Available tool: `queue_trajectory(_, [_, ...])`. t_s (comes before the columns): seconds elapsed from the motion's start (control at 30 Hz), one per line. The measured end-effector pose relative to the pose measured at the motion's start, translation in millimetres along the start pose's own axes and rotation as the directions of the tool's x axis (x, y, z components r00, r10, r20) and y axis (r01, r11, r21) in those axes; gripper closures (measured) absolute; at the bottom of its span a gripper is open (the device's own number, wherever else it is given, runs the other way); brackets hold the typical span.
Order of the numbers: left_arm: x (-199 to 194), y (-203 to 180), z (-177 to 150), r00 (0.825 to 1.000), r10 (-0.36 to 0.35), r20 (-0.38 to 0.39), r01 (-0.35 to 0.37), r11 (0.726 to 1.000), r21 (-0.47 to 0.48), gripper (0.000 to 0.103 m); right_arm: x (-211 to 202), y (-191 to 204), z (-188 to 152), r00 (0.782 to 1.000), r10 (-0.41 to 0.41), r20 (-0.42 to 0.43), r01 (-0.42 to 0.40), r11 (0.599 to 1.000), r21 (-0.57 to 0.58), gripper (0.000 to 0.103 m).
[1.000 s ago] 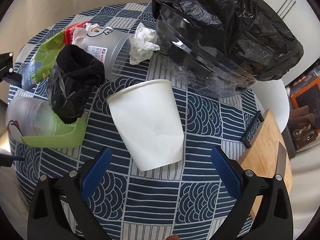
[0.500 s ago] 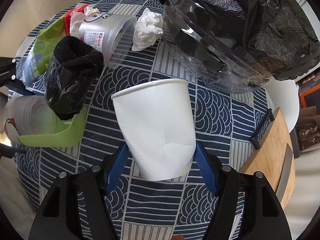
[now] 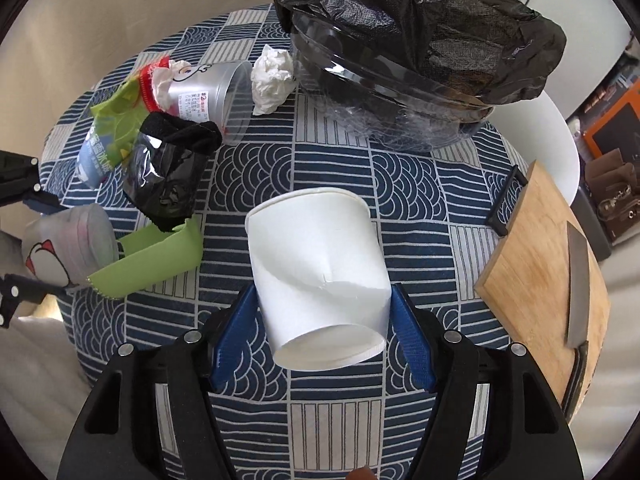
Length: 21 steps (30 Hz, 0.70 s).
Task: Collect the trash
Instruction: 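Grasp the white paper cup with the right tool while the left tool grasps the clear plastic cup, then carry both cups over the black bin and open both tools to drop them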
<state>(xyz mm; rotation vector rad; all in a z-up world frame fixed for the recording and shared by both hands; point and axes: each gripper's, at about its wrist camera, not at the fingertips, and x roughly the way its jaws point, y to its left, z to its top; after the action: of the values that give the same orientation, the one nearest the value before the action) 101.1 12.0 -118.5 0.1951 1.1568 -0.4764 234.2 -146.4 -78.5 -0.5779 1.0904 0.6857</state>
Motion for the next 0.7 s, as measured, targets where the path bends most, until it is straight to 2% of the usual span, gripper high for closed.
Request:
queue_trajectory(0.33, [-26.7, -9.3, -14.1, 1.000, 0.022, 0.003, -0.022, 1.000, 0.018, 0.041, -31.1, -2.6, -30.1, 0.998, -0.002, 0.060, -0.008, 0.987, 0.162, 0.041])
queue_trajectory(0.5, [-34.0, -11.5, -25.2, 1.000, 0.024, 0.004, -0.024, 1.000, 0.010, 0.041, -39.4, -4.6, -49.9, 0.996, 0.013, 0.091, -0.037, 0.963, 0.266, 0.041])
queue_trajectory(0.7, [-40.2, -11.5, -32.1, 1.000, 0.016, 0.005, -0.016, 1.000, 0.005, 0.041, -49.5, -6.9, -72.5, 0.992, -0.010, 0.128, -0.039, 0.926, 0.374, 0.041])
